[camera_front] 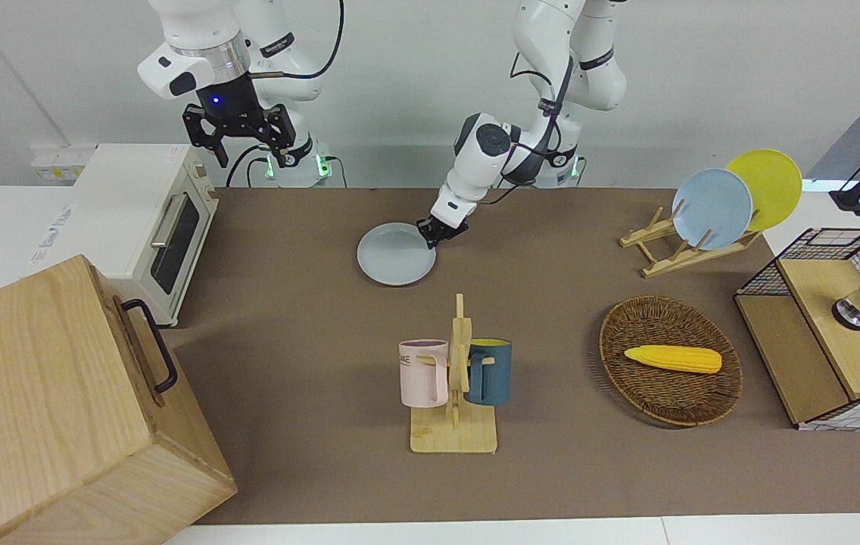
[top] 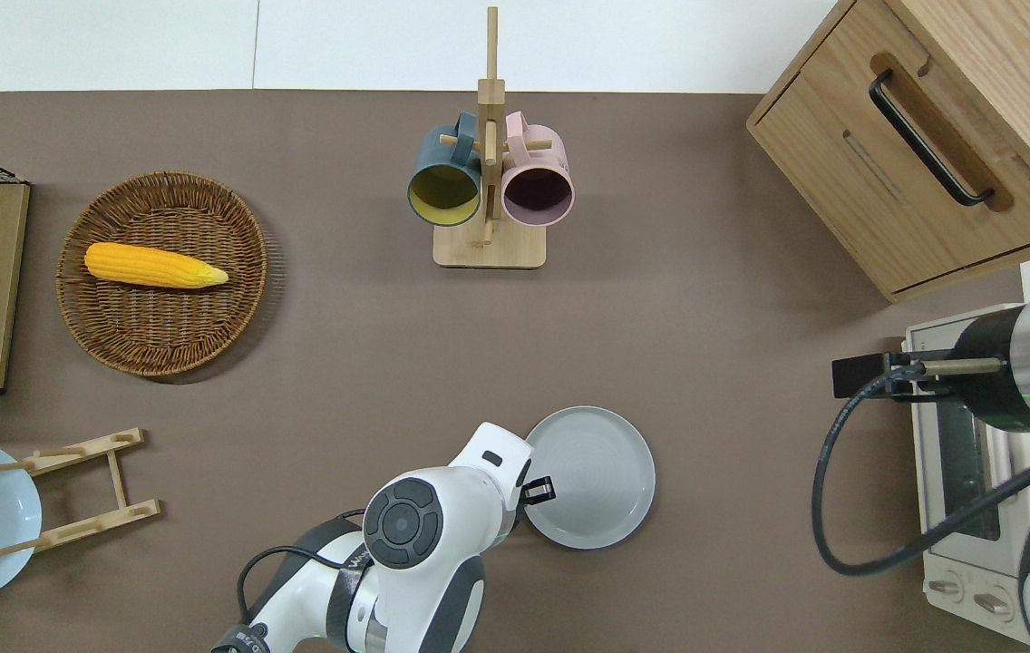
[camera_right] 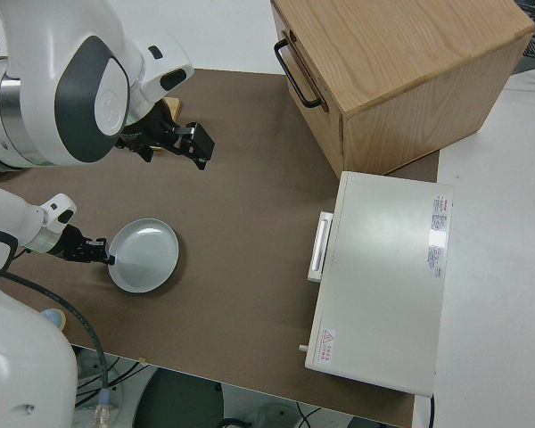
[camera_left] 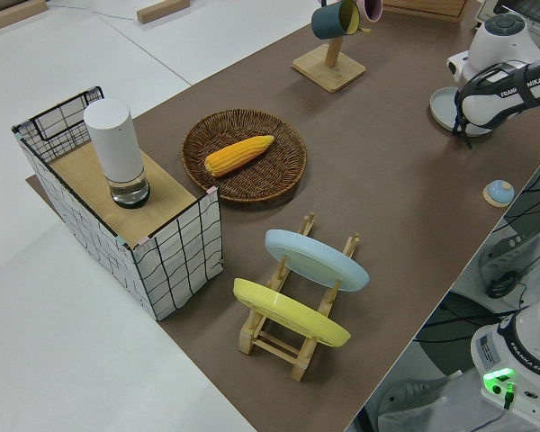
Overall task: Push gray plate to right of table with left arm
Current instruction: 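Keep pushing the gray plate with the left gripper toward the toaster oven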
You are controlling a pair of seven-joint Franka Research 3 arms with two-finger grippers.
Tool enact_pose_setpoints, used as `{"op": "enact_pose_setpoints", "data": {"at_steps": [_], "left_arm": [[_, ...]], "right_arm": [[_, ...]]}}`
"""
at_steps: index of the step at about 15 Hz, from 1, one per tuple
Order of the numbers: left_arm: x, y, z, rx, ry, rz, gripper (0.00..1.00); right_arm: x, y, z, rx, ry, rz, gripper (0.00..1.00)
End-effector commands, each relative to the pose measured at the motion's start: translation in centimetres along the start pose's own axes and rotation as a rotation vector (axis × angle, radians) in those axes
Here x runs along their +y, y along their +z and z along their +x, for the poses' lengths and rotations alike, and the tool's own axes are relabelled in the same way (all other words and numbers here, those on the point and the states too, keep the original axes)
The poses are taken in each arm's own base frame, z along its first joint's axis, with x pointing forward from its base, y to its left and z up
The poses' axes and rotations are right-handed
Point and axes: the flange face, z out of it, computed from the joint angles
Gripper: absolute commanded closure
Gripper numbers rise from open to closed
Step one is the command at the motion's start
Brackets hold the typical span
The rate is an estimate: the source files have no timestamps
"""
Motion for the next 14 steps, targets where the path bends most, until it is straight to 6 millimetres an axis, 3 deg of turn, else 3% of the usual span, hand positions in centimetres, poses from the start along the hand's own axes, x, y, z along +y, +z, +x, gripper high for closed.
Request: {"op": "enact_pose_setpoints", "data": {"at_steps": [1, 6, 10, 14], "left_arm": [[0.9, 4.6, 0.1, -0.030, 0.004, 0.024, 1.00], [2.8, 5.0, 0.3, -0.028, 0.019, 0.006, 1.00], [2.9, 5.0, 0.4, -0.029, 0.022, 0.006, 1.00], [2.9, 4.7, 0.4, -0.028, 0.021, 0.000, 0.90]], "right_arm": [[0.3, 0.0, -0.7, -0.004, 0.024, 0.009, 0.005], [0.3, 0.0, -0.7, -0.004, 0.024, 0.009, 0.005], [0.3, 0.0, -0.7, -0.004, 0.024, 0.009, 0.005], [0.3, 0.0, -0.8, -0.005, 0.024, 0.009, 0.005]]}}
